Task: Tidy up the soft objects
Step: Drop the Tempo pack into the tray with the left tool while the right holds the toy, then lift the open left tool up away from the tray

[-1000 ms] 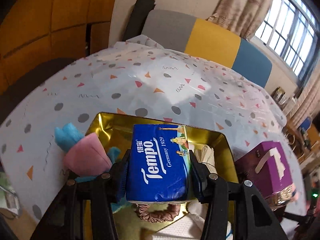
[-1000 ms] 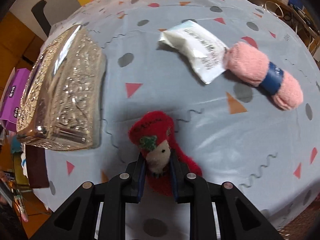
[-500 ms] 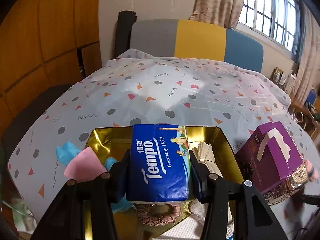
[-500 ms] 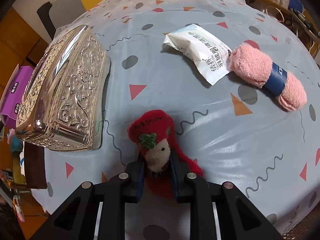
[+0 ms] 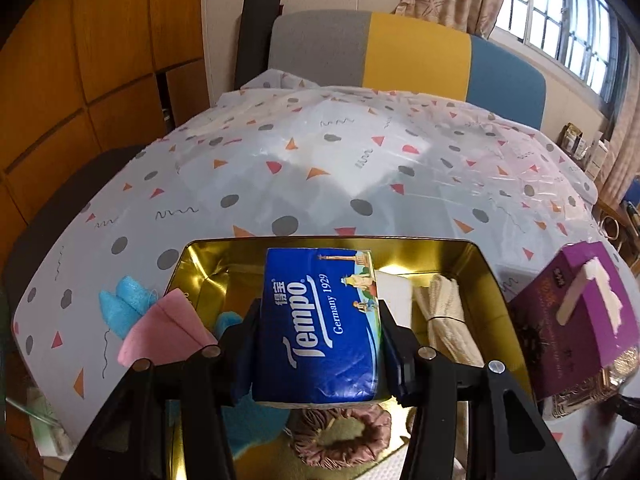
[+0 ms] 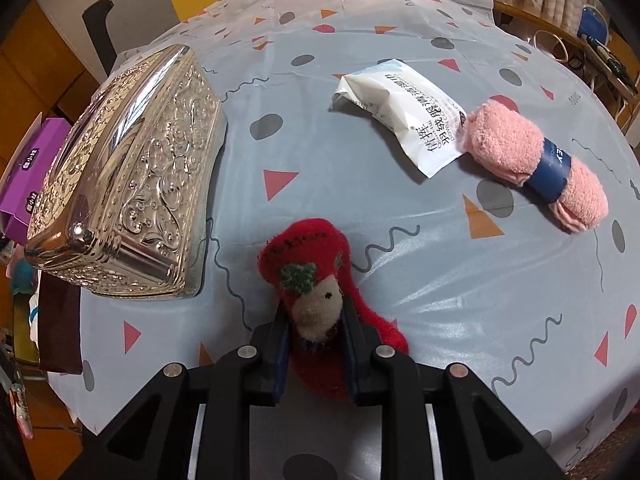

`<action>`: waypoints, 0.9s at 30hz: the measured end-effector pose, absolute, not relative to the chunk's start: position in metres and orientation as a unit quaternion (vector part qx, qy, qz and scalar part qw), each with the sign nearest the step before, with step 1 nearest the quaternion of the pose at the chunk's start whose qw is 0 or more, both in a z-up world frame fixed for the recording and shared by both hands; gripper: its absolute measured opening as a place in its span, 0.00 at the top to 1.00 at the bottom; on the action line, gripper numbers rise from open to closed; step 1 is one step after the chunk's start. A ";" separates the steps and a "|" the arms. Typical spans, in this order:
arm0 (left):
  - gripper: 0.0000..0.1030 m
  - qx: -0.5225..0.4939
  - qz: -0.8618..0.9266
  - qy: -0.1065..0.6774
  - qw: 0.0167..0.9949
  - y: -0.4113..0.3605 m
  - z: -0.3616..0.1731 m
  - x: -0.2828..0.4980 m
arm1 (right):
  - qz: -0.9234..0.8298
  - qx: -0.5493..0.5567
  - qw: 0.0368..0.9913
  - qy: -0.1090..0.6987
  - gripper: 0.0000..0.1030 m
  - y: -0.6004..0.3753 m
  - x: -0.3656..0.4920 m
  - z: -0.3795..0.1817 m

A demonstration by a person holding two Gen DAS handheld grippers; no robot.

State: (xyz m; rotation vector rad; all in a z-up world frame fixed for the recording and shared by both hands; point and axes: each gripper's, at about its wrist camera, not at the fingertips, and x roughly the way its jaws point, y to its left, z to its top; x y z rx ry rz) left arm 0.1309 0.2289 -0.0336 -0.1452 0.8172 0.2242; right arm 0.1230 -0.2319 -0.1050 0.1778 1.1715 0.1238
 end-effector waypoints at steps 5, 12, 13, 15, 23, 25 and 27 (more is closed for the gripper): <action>0.48 -0.085 0.124 0.426 0.892 0.244 -0.047 0.148 | 0.057 0.082 0.829 0.550 0.78 -0.229 0.128 -0.108; 0.23 -0.122 0.127 0.431 0.885 0.265 -0.052 0.148 | 0.055 0.081 0.831 0.548 0.78 -0.226 0.129 -0.108; 0.23 -0.142 0.124 0.424 0.886 0.271 -0.049 0.144 | 0.055 0.081 0.831 0.548 0.78 -0.226 0.128 -0.108; 0.23 -0.164 0.121 0.416 0.886 0.277 -0.043 0.139 | 0.055 0.081 0.831 0.548 0.78 -0.226 0.127 -0.107; 0.17 -0.161 0.126 0.349 0.914 0.275 -0.009 0.083 | 0.053 0.082 0.834 0.544 0.78 -0.227 0.125 -0.108; 0.16 -0.142 0.121 0.349 0.919 0.264 -0.010 0.065 | 0.052 0.084 0.834 0.542 0.78 -0.228 0.124 -0.108; 0.14 -0.127 0.119 0.349 0.921 0.253 -0.012 0.051 | 0.051 0.086 0.835 0.540 0.78 -0.229 0.123 -0.107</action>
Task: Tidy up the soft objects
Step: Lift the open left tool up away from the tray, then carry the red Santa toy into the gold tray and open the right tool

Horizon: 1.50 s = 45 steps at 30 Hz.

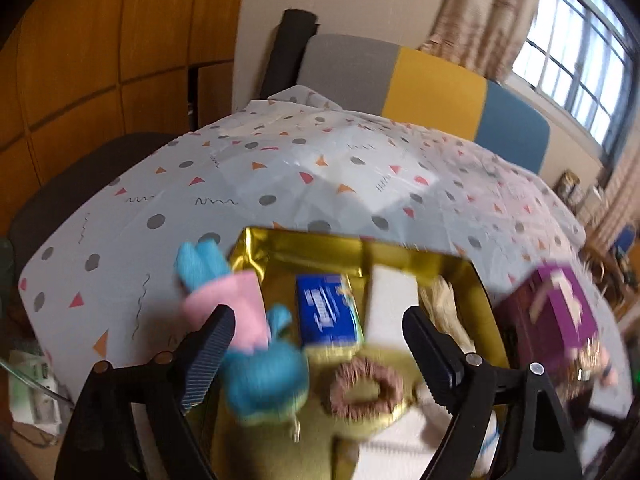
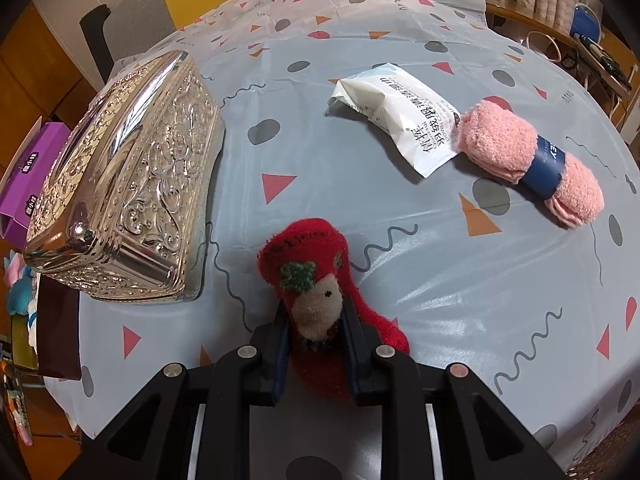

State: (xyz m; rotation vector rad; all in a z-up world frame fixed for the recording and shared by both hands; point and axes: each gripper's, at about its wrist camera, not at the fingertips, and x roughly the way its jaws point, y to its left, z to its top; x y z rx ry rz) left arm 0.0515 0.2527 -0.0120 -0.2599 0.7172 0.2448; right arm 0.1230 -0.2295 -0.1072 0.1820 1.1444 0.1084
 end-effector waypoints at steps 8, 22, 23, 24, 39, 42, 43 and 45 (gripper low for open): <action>0.04 -0.111 0.098 0.357 0.922 0.211 -0.026 0.012 | 0.047 0.111 0.837 0.533 0.81 -0.240 0.118 -0.103; 0.00 -0.085 0.151 0.358 0.917 0.200 -0.016 0.003 | 0.036 0.166 0.850 0.498 0.82 -0.251 0.131 -0.058; 0.00 -0.078 0.158 0.356 0.918 0.200 -0.015 0.002 | 0.041 0.165 0.855 0.490 0.82 -0.246 0.131 -0.049; 0.00 -0.073 0.164 0.355 0.918 0.200 -0.014 0.001 | 0.048 0.163 0.860 0.480 0.82 -0.242 0.133 -0.041; 0.00 -0.076 0.207 0.350 0.911 0.216 -0.019 -0.011 | 0.220 0.061 0.892 0.391 0.82 -0.092 0.142 0.056; 0.00 -0.082 0.213 0.351 0.908 0.222 -0.021 -0.013 | 0.245 0.051 0.888 0.387 0.82 -0.069 0.139 0.059; 0.00 -0.084 0.213 0.352 0.907 0.224 -0.022 -0.014 | 0.256 0.044 0.885 0.386 0.82 -0.059 0.138 0.059; 0.00 -0.089 0.213 0.353 0.907 0.228 -0.022 -0.015 | 0.277 0.029 0.878 0.389 0.82 -0.039 0.135 0.057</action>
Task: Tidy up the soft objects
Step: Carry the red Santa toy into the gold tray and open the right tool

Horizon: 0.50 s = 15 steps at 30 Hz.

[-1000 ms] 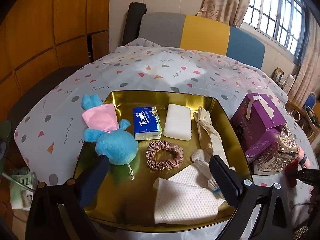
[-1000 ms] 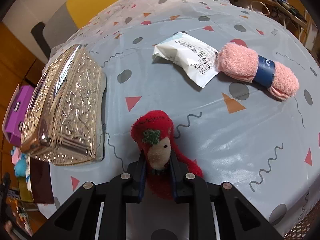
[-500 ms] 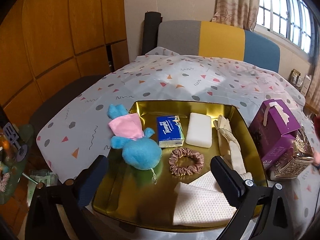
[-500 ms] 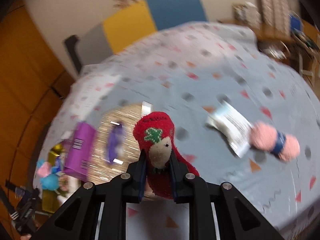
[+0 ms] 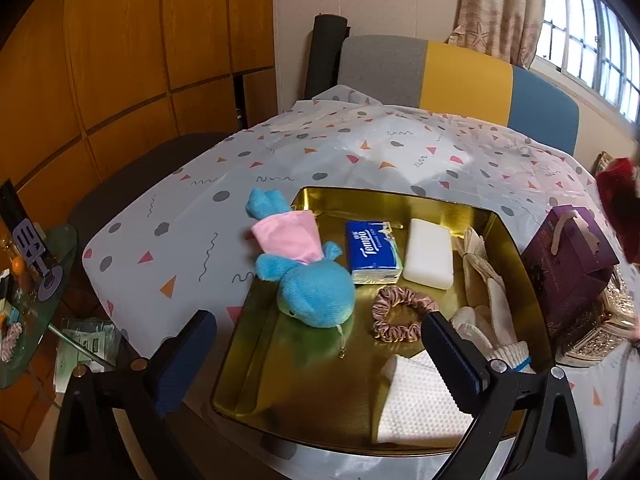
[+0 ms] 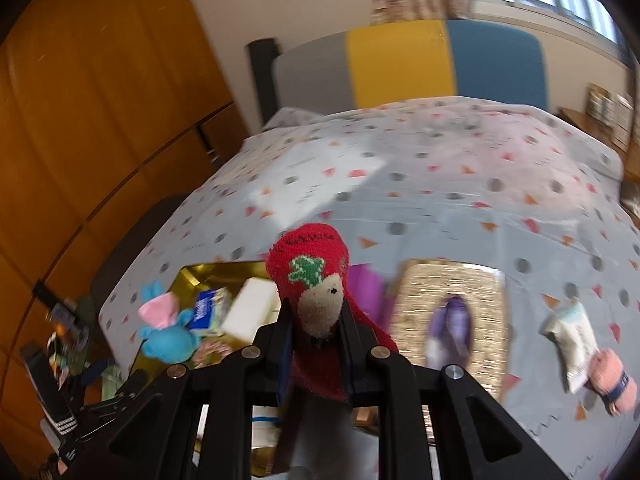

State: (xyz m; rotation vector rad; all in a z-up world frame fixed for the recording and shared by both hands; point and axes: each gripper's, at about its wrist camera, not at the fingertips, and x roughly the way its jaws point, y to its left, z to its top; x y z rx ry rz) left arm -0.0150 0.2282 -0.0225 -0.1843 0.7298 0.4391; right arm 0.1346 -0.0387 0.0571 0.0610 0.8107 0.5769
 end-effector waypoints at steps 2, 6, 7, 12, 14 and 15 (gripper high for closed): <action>0.00 -0.101 0.213 0.353 0.906 0.236 -0.022 -0.018 | 0.292 0.019 0.871 0.396 0.82 -0.021 0.132 0.051; 0.00 -0.128 0.223 0.350 0.901 0.262 -0.018 -0.025 | 0.333 0.002 0.841 0.427 0.82 0.018 0.124 0.028; 0.00 -0.140 0.230 0.345 0.899 0.273 -0.017 -0.030 | 0.343 -0.001 0.833 0.435 0.82 0.027 0.121 0.022; 0.00 -0.167 0.265 0.326 0.892 0.310 -0.013 -0.047 | 0.405 -0.015 0.774 0.486 0.82 0.078 0.102 -0.019; 0.00 -0.180 0.278 0.319 0.888 0.321 -0.015 -0.054 | 0.421 -0.013 0.758 0.498 0.82 0.094 0.096 -0.032; 0.00 -0.183 0.280 0.316 0.888 0.324 -0.015 -0.057 | 0.430 -0.010 0.747 0.507 0.81 0.102 0.094 -0.039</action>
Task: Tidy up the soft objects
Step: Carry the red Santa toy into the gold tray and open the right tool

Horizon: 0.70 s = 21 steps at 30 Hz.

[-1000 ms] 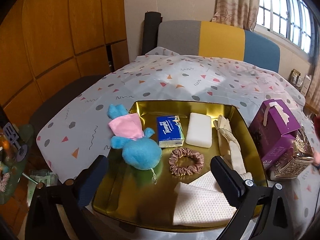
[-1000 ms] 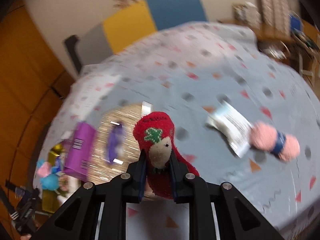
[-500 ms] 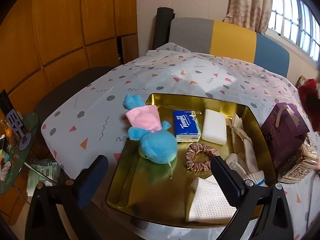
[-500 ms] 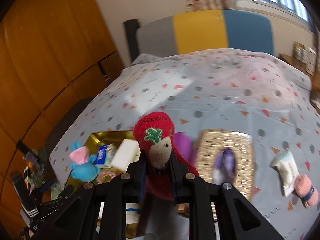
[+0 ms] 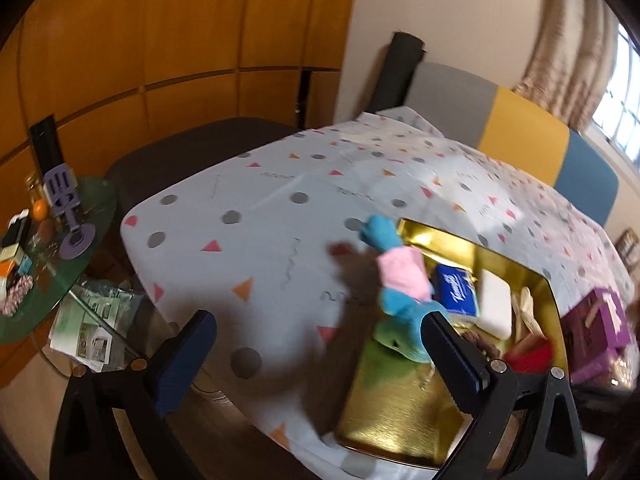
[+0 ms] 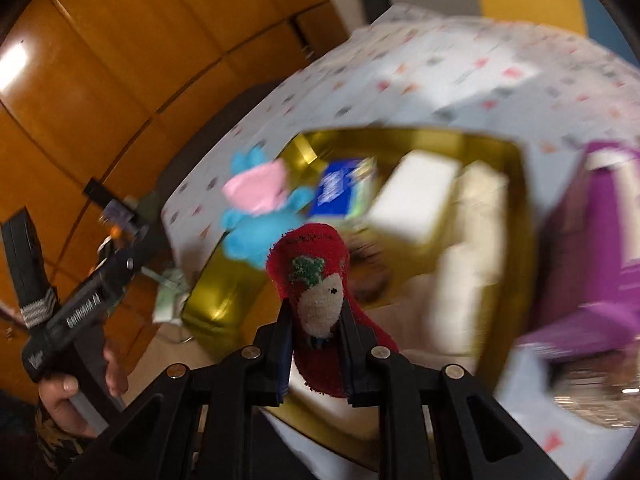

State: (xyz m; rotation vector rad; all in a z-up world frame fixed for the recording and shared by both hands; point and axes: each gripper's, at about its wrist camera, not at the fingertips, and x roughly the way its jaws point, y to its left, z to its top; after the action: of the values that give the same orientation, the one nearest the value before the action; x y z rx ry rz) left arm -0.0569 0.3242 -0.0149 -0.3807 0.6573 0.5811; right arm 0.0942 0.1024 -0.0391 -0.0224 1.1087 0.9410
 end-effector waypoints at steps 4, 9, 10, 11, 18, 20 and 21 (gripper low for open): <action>0.00 -0.184 0.286 0.324 0.883 0.331 -0.019 -0.061 | 0.444 -0.012 0.721 0.532 0.81 0.137 0.088 -0.066; 0.00 -0.173 0.283 0.330 0.884 0.325 -0.022 -0.060 | 0.439 -0.010 0.707 0.555 0.65 0.155 0.086 -0.091; 0.00 -0.174 0.278 0.330 0.885 0.323 -0.022 -0.059 | 0.442 -0.005 0.704 0.556 0.59 0.156 0.085 -0.092; 0.00 -0.168 0.277 0.332 0.886 0.321 -0.022 -0.058 | 0.446 0.000 0.702 0.555 0.58 0.156 0.084 -0.092; 0.00 -0.146 0.238 0.314 0.907 0.300 -0.008 -0.055 | 0.437 -0.007 0.749 0.499 0.57 0.128 0.076 -0.055; 0.00 -0.140 0.224 0.313 0.912 0.290 -0.004 -0.052 | 0.423 -0.016 0.770 0.477 0.57 0.117 0.073 -0.042; 0.00 -0.136 0.219 0.313 0.914 0.286 -0.003 -0.051 | 0.414 -0.023 0.782 0.465 0.57 0.111 0.071 -0.037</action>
State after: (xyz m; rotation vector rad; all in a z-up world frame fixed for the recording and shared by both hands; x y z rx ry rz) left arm -0.0511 0.2862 -0.0027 -0.2807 0.6449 0.4507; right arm 0.0712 0.1108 -0.0368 -0.0499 1.0049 0.8936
